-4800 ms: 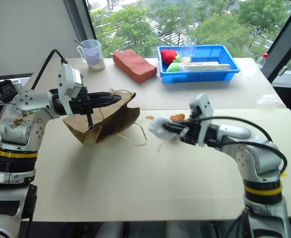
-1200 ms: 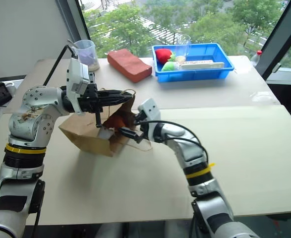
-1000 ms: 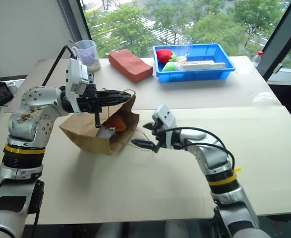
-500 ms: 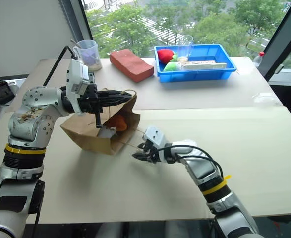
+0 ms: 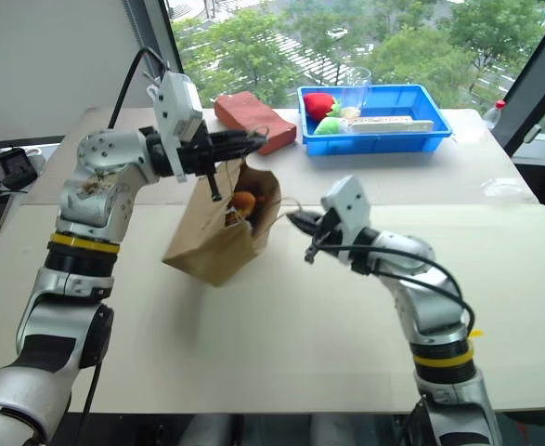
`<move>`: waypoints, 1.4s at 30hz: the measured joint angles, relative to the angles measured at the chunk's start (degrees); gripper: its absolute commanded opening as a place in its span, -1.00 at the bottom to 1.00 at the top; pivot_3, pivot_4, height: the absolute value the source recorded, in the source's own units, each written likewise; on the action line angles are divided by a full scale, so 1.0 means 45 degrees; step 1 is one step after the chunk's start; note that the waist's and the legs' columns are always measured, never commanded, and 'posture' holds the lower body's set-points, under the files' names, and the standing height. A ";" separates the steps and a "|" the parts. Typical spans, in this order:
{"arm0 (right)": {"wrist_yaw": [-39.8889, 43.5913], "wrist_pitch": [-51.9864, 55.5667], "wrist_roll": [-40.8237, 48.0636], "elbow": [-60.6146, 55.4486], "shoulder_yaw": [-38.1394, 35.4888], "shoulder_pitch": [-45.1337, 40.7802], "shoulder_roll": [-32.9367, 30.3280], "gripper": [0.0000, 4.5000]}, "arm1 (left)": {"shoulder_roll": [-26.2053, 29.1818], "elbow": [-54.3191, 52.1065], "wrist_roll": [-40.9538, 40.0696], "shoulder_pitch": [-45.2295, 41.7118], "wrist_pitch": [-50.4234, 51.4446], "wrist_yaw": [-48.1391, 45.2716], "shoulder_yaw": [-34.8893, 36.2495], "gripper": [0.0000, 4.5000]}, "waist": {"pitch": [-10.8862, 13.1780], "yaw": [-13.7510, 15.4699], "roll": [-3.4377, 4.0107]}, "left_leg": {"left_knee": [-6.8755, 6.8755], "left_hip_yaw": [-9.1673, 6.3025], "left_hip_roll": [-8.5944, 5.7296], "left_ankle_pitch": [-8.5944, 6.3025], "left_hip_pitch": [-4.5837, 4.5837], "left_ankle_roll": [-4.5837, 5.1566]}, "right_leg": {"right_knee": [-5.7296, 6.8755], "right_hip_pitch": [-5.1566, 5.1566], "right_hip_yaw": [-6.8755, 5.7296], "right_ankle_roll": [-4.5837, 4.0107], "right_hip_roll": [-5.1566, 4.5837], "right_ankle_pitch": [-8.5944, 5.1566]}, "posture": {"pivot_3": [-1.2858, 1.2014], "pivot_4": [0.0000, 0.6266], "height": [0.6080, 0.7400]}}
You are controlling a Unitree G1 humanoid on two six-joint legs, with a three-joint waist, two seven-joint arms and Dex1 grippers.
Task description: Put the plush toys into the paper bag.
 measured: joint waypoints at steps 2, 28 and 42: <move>-0.0217 0.0848 0.0597 -0.1083 -0.0360 -0.0225 -0.0382 -0.99 | -0.0382 0.1393 0.0039 -0.0552 -0.0601 -0.0016 0.0025 -1.00 | 0.0000 -0.0017 0.0000 | -0.0004 -0.0002 -0.0001 -0.0013 -0.0001 0.0022 | -0.0003 -0.0003 0.0000 0.0001 0.0000 -0.0001 | 0.03 -0.52 1.00; -0.1311 0.1351 0.0215 0.2343 0.3372 -0.4821 0.1376 -0.99 | 0.0221 0.4417 0.0400 -0.1119 -0.1470 -0.3836 0.0650 -1.00 | 0.0001 -0.0548 0.0000 | -0.0005 -0.0035 -0.0007 -0.0020 -0.0012 0.0041 | 0.0015 -0.0027 -0.0016 0.0012 -0.0001 -0.0007 | 0.03 -0.52 1.00; 0.0398 0.0017 -0.0762 0.3417 0.4150 -0.4714 0.1188 -0.29 | 0.1824 -0.3019 -0.0647 0.3092 0.3167 -0.1250 0.1526 0.19 | 0.0004 -0.0675 0.0007 | -0.0004 -0.0043 -0.0007 -0.0026 0.0006 0.0051 | 0.0043 -0.0038 -0.0017 0.0012 -0.0001 -0.0007 | 0.03 -0.52 1.00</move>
